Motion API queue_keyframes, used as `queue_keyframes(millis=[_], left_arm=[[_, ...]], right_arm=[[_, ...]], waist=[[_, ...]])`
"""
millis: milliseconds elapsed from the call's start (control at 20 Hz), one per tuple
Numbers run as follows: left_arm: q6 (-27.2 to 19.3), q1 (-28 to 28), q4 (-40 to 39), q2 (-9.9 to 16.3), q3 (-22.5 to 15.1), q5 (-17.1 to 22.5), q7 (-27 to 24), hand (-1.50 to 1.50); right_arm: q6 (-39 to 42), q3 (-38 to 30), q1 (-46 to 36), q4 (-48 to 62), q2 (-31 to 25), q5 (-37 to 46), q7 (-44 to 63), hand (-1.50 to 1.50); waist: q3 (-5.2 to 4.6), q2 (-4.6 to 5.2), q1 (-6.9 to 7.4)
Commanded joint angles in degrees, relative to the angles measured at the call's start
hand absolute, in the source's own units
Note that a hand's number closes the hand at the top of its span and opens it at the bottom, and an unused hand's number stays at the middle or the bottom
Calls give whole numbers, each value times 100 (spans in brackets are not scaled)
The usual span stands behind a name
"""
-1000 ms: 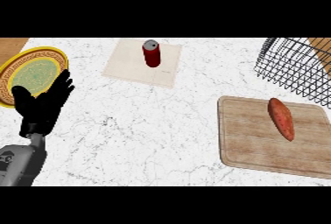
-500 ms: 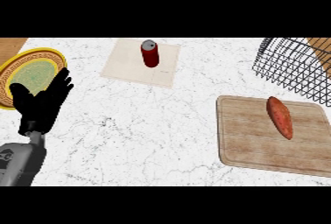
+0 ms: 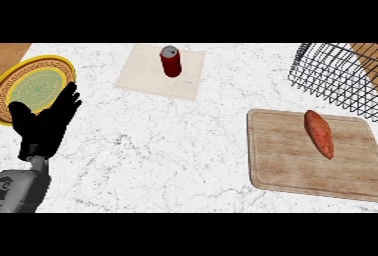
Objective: Pick the sweet potato from the cutting board and place it in the basket
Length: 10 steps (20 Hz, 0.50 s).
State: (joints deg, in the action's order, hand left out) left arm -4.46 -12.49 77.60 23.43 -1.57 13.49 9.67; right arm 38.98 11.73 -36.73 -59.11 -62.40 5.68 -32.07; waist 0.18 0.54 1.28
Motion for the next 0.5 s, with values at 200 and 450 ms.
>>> queue_keyframes(millis=[200, 450], left_arm=[[-190, -137, 57, -231, -106, -175, 223, 0], [74, -47, -145, -60, 124, -81, 18, 0]], right_arm=[[-305, 405, 249, 736, 763, 437, -1451, -150], [-282, 404, 164, 1003, 1222, 100, -1398, -150]], waist=[[-6, -10, 1], [-14, -24, -28]])
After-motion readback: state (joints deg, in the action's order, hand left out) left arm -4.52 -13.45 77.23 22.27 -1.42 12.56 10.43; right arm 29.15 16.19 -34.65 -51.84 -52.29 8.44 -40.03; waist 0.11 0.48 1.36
